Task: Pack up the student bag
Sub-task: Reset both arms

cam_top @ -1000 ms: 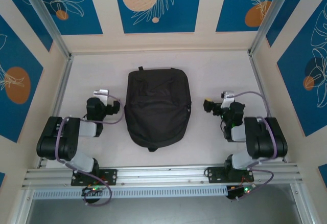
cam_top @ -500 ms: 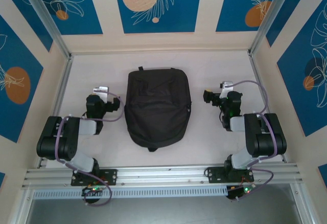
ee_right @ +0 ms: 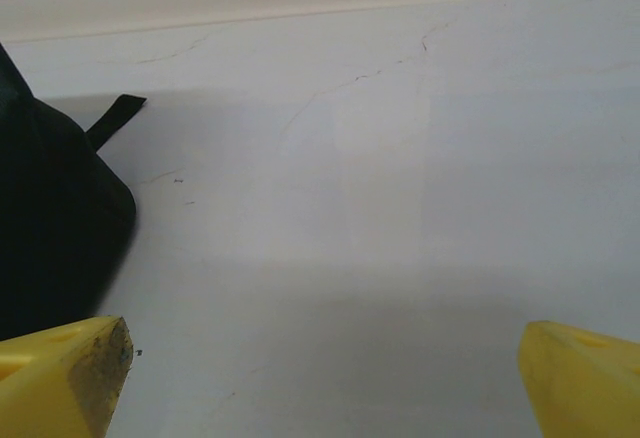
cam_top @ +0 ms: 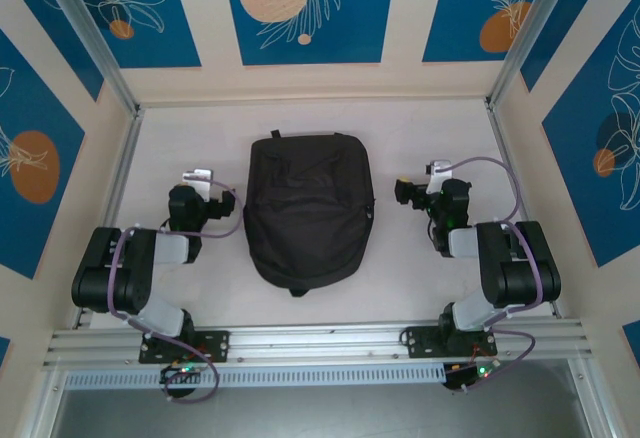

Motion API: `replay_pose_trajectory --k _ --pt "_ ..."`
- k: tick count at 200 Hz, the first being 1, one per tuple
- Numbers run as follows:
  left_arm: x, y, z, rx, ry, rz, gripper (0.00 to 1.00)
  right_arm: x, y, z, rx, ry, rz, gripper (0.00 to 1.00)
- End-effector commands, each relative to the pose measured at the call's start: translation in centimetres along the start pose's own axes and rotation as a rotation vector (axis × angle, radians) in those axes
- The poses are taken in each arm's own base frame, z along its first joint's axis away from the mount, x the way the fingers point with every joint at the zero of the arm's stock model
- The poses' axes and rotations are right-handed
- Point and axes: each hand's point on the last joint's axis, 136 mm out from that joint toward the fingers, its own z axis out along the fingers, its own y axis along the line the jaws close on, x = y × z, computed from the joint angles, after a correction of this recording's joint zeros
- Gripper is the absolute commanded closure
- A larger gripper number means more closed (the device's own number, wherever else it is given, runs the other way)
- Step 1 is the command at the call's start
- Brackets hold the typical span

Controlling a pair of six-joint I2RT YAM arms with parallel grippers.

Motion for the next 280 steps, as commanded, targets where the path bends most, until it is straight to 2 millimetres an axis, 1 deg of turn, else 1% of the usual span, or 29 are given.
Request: replay_pose_trajectory --k 1,133,141,156,167,186,204,280 --pt "-0.8 -0.3 0.0 0.021 -0.022 0.014 0.00 -0.4 0.1 -0.1 -0.013 -0.013 -0.021 0.01" --pt "-0.7 -0.3 0.0 0.023 -0.020 0.013 0.00 -0.3 0.1 -0.1 -0.015 -0.011 -0.020 0.01" --pt "-0.8 -0.8 -0.1 0.055 -0.029 0.021 0.00 -0.3 0.1 -0.1 -0.016 -0.011 -0.018 0.01" --pt "-1.0 -3.0 -1.1 0.180 -0.078 0.080 0.00 -0.4 0.2 -0.1 -0.017 -0.012 -0.019 0.01" --pt "-0.9 -3.1 -1.5 0.185 -0.098 0.087 0.00 -0.4 0.2 -0.1 -0.017 -0.012 -0.019 0.01" --pt "-0.8 -2.4 -0.7 0.143 -0.066 0.069 0.00 -0.4 0.1 -0.1 -0.015 -0.013 -0.017 0.01" --pt "-0.7 -0.1 0.1 0.018 -0.017 0.008 0.00 -0.4 0.1 -0.1 -0.016 -0.011 -0.018 0.01" --pt "-0.8 -0.1 0.0 0.017 -0.020 0.010 0.00 -0.4 0.1 -0.1 -0.018 -0.011 -0.017 0.01"
